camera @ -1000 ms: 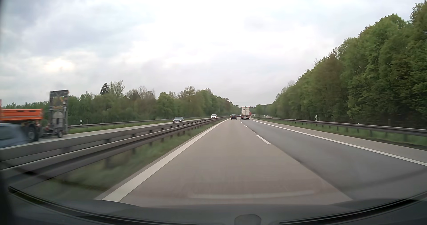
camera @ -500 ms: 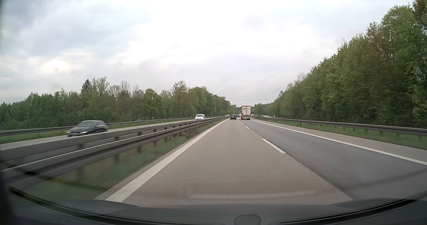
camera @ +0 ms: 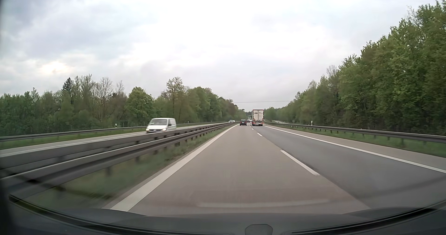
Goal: Follow the waypoints while adhering to traffic rules and regulations
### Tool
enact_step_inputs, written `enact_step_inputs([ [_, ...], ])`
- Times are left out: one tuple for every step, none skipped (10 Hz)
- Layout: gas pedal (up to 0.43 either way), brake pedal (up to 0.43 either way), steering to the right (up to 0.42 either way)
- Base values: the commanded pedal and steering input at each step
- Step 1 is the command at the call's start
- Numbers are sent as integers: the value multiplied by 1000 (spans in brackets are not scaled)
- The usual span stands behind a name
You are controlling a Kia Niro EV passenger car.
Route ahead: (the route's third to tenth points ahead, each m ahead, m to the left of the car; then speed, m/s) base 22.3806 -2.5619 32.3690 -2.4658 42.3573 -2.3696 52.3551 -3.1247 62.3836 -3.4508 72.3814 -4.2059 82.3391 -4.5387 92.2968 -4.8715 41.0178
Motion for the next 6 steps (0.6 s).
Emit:
enact_step_inputs([
  [0, 226, 6],
  [0, 226, 6],
  [0, 226, 6],
  [0, 226, 6],
  [0, 232, 6],
  [0, 226, 6],
])
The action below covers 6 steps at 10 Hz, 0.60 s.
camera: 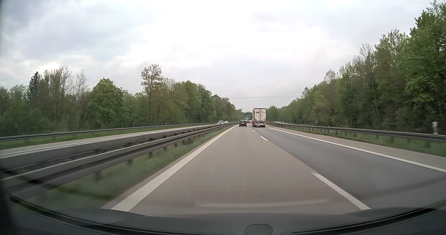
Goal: Follow the waypoints while adhering to traffic rules and regulations
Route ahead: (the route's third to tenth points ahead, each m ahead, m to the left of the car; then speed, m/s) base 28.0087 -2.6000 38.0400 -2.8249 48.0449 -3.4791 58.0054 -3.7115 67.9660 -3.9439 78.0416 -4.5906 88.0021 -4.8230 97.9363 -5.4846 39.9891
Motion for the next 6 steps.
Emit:
enact_step_inputs([
  [0, 226, 6],
  [0, 226, 6],
  [0, 226, 6],
  [0, 232, 6],
  [0, 226, 6],
  [0, 226, 5],
])
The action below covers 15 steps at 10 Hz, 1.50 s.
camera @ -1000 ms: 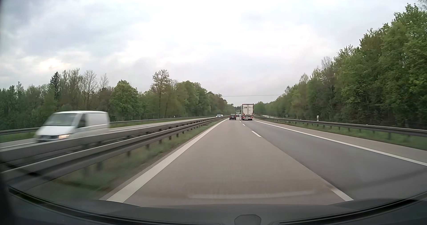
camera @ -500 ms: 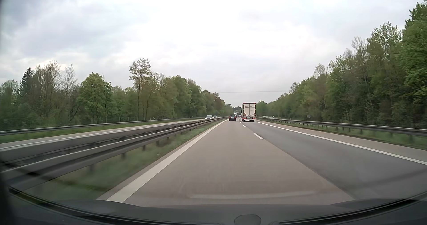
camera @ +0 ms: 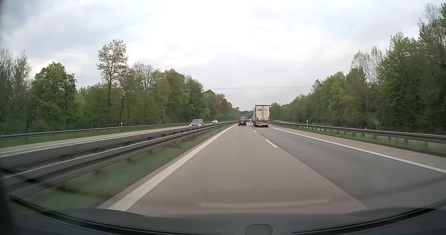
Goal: Follow the waypoints while adhering to traffic rules and regulations
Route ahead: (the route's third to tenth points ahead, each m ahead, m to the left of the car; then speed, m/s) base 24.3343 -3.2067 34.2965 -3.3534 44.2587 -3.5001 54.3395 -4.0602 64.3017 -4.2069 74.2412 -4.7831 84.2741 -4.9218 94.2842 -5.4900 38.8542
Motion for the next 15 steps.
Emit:
enact_step_inputs([
  [0, 226, 5],
  [0, 226, 6],
  [0, 226, 5],
  [0, 226, 5],
  [0, 226, 5],
  [0, 226, 5],
  [0, 226, 5],
  [0, 226, 5],
  [0, 220, 5],
  [0, 220, 5],
  [0, 213, 5],
  [0, 207, 5],
  [0, 207, 5],
  [0, 207, 5],
  [0, 207, 5],
])
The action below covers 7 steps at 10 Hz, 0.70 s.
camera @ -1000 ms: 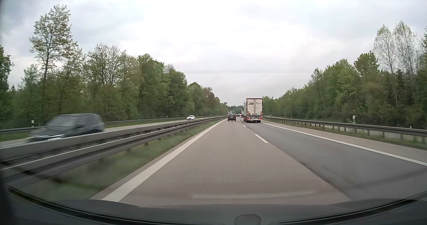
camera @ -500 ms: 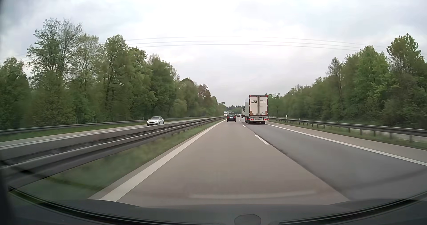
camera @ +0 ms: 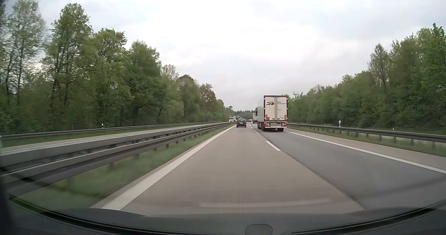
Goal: Follow the waypoints while adhering to traffic rules and regulations
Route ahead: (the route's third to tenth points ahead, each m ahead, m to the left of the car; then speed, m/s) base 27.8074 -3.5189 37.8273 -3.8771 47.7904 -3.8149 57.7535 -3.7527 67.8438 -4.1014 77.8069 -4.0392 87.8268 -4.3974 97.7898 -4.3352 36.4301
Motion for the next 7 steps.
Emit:
enact_step_inputs([
  [0, 207, 5],
  [0, 201, 5],
  [0, 201, 5],
  [0, 201, 5],
  [0, 201, 5],
  [0, 177, 5],
  [0, 171, 5],
])
